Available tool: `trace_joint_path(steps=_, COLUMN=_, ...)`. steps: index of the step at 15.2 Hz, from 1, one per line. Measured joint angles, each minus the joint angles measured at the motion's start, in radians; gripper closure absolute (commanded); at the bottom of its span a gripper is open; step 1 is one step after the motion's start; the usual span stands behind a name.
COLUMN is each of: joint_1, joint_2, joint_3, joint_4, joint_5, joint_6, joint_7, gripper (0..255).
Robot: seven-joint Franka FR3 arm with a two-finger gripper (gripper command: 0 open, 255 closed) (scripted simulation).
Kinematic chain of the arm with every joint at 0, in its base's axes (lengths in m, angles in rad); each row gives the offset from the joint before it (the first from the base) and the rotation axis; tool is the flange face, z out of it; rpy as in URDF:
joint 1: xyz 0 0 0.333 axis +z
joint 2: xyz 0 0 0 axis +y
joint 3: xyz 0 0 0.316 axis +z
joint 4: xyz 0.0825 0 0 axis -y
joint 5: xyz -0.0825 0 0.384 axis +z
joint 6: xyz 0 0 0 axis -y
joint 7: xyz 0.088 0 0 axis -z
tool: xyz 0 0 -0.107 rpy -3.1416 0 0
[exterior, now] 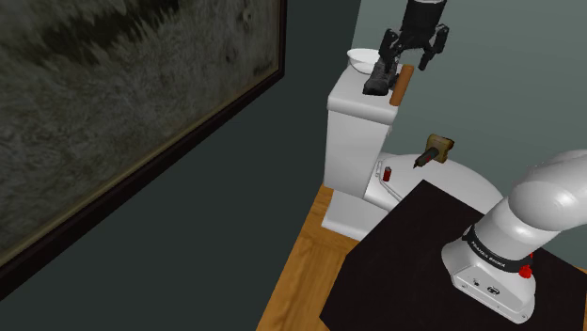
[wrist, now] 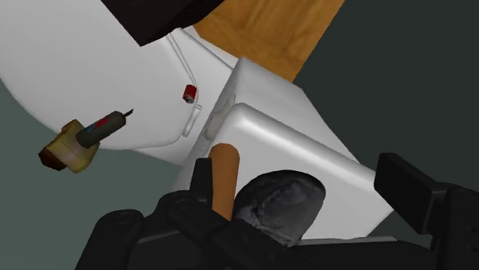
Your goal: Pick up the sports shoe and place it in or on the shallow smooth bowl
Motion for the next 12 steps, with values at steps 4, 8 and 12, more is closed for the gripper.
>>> trace_joint_path(steps=4, joint_1=-0.076, joint_2=0.131, joint_3=0.06, joint_4=0.069, joint_5=-0.059, joint_6=0.067, joint_7=0.235, gripper=0)
trace_joint_path(steps=8, joint_1=-0.148, joint_2=0.279, joint_3=0.101, joint_4=0.183, joint_5=-0.141, joint_6=0.089, joint_7=0.466, gripper=0)
trace_joint_path(steps=12, joint_1=-0.188, joint_2=0.374, joint_3=0.115, joint_4=0.246, joint_5=-0.208, joint_6=0.103, joint_7=0.642, gripper=0)
